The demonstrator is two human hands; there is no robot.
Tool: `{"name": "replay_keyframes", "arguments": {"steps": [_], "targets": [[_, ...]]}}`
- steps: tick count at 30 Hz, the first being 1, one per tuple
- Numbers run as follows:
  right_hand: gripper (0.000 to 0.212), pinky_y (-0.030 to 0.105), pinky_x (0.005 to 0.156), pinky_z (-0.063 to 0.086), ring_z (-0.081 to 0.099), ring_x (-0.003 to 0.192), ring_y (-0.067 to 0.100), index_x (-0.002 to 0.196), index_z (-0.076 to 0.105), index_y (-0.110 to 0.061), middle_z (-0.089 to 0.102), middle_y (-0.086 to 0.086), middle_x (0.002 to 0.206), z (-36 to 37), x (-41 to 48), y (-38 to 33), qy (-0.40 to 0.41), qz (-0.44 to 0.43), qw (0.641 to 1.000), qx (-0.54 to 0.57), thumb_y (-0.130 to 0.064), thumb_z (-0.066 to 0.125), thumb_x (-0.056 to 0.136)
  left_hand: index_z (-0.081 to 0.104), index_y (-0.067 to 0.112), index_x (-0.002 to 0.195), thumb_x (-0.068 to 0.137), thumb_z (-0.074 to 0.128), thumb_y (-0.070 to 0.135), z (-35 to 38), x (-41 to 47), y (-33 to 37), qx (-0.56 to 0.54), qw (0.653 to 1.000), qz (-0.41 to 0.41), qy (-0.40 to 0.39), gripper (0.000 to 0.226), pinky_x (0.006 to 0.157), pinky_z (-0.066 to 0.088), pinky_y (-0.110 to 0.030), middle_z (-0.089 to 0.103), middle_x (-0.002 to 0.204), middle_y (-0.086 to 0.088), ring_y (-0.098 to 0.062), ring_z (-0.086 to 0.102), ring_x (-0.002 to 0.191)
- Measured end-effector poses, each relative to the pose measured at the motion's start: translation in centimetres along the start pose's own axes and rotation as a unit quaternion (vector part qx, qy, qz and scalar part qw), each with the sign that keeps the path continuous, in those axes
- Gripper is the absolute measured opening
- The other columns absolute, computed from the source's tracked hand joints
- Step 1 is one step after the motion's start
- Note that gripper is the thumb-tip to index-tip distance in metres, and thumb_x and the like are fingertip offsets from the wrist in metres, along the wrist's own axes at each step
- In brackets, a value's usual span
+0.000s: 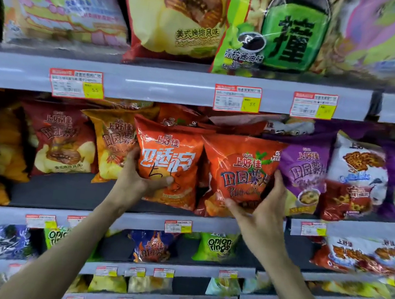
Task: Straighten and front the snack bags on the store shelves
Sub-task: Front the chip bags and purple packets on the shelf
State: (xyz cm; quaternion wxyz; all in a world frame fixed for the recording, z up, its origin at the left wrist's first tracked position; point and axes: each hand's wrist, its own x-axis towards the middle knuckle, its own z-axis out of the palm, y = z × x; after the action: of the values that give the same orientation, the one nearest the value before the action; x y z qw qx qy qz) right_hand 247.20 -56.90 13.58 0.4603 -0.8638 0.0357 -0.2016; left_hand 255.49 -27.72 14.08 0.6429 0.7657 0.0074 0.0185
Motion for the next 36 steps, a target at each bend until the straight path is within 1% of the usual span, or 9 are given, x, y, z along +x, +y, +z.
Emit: {"name": "replay_keyframes", "arguments": {"steps": [4,9,15,19,22,25,28,31,36], "targets": [[0.133,0.043,0.119,0.037,0.045,0.140,0.015,0.162,-0.003,-0.039,0.039,-0.006,0.158,-0.5,1.1,1.3,-0.071,0.050,0.993,0.076,-0.077,0.081,0.066,0.055,0.018,0.135,0.046,0.106,0.035,0.4,0.1,0.6,-0.017,0.999,-0.020,-0.021,0.105,0.095,0.061,-0.059,0.079,0.116,-0.005,-0.029,0.077,0.104],[0.122,0.032,0.109,0.038,0.054,0.123,0.009,0.162,0.009,-0.029,0.056,-0.011,0.141,-1.3,2.4,1.9,-0.137,0.055,0.983,0.112,-0.042,0.091,0.073,0.056,0.017,0.132,0.056,0.103,0.021,0.6,-1.1,0.5,-0.059,0.998,-0.015,0.017,0.089,0.092,0.063,-0.051,0.078,0.117,-0.006,-0.028,0.077,0.106],[0.108,0.024,0.100,0.043,0.061,0.104,-0.019,0.154,0.025,-0.033,0.062,-0.024,0.128,-1.0,3.1,3.2,-0.122,0.044,0.982,0.141,-0.031,0.095,0.072,0.052,0.017,0.130,0.061,0.101,0.009,2.4,-3.7,1.1,-0.084,0.993,0.011,0.083,0.085,0.070,0.065,-0.035,0.078,0.112,-0.005,-0.024,0.079,0.097],[0.106,0.030,0.103,0.048,0.066,0.113,-0.005,0.149,0.030,-0.038,0.066,-0.018,0.131,-0.6,3.6,3.8,-0.122,0.042,0.980,0.154,-0.033,0.098,0.068,0.052,0.017,0.129,0.062,0.098,0.007,1.7,-5.3,2.2,-0.088,0.985,0.047,0.140,0.082,0.067,0.063,-0.026,0.077,0.109,-0.001,-0.017,0.079,0.091],[0.101,0.017,0.094,0.046,0.063,0.108,-0.013,0.143,0.030,-0.044,0.065,-0.022,0.127,0.5,3.4,2.9,-0.137,0.029,0.977,0.162,-0.031,0.097,0.069,0.054,0.015,0.129,0.056,0.100,0.009,-0.2,-6.8,2.2,-0.094,0.980,0.062,0.165,0.086,0.066,0.063,-0.026,0.077,0.109,-0.001,-0.016,0.079,0.091],[0.100,0.012,0.092,0.042,0.061,0.111,-0.015,0.142,0.027,-0.048,0.061,-0.026,0.130,2.7,2.9,1.7,-0.162,0.009,0.973,0.166,-0.040,0.097,0.070,0.055,0.019,0.131,0.050,0.105,0.012,-2.8,-8.5,1.6,-0.099,0.970,0.068,0.210,0.096,0.067,0.063,-0.025,0.077,0.112,0.000,-0.015,0.078,0.093],[0.106,0.023,0.104,0.042,0.055,0.124,-0.006,0.149,0.023,-0.049,0.055,-0.020,0.142,5.4,2.2,0.4,-0.186,0.004,0.968,0.166,-0.060,0.091,0.068,0.057,0.024,0.130,0.045,0.105,0.029,-5.5,-10.4,1.0,-0.098,0.961,0.061,0.252,0.098,0.071,0.064,-0.030,0.078,0.115,0.001,-0.020,0.078,0.098],[0.115,0.046,0.117,0.040,0.048,0.140,0.014,0.156,0.014,-0.046,0.045,-0.008,0.157,8.3,2.0,-0.8,-0.207,0.003,0.967,0.146,-0.065,0.086,0.069,0.056,0.022,0.134,0.053,0.098,0.015,-7.2,-12.1,0.9,-0.111,0.955,0.054,0.270,0.091,0.068,0.063,-0.026,0.077,0.115,-0.001,-0.024,0.077,0.100],[0.115,0.054,0.110,0.046,0.054,0.133,0.024,0.154,0.012,-0.047,0.051,0.000,0.146,11.6,2.2,-2.8,-0.208,0.018,0.968,0.138,-0.065,0.083,0.064,0.060,0.022,0.133,0.041,0.105,0.031,-8.1,-13.7,1.3,-0.136,0.950,0.045,0.277,0.103,0.079,0.063,-0.040,0.078,0.118,-0.005,-0.030,0.077,0.104]]}}
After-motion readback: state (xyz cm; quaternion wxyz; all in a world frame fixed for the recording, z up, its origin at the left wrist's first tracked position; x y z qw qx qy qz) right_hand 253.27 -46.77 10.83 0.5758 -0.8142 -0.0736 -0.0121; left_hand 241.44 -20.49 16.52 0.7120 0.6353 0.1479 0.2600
